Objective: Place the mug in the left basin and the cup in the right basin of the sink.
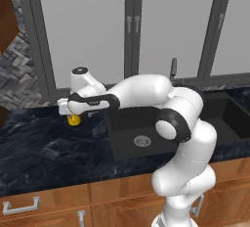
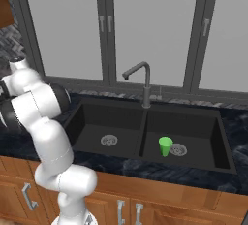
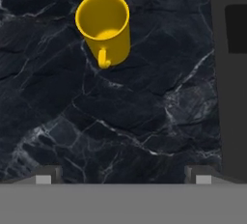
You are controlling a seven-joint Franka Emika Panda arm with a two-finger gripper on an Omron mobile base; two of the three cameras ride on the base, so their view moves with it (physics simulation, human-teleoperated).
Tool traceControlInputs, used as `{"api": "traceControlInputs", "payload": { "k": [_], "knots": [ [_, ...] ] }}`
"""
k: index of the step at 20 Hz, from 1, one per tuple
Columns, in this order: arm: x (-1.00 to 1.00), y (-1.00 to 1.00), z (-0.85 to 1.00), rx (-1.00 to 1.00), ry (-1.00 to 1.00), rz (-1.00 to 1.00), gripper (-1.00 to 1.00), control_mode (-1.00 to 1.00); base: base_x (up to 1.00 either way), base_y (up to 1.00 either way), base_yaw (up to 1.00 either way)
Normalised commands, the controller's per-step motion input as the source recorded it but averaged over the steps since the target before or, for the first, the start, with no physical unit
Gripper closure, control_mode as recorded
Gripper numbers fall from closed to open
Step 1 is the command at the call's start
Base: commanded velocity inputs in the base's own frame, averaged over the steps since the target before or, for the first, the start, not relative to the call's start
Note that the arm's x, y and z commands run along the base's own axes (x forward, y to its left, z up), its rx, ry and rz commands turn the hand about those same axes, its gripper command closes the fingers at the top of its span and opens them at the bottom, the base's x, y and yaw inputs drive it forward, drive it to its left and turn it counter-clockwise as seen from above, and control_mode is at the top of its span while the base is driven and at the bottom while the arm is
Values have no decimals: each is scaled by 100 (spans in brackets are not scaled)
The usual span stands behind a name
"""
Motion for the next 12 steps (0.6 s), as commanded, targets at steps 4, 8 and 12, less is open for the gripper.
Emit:
{"api": "traceControlInputs", "payload": {
  "k": [4, 8, 12],
  "knots": [
    [17, 2, -10, -3, -3, -1, -100, -100, 0, 0, 0],
    [19, 8, -13, 0, 0, 0, -100, -100, 0, 0, 0],
    [11, 8, -16, 0, -2, 0, -100, -100, 0, 0, 0]
  ]
}}
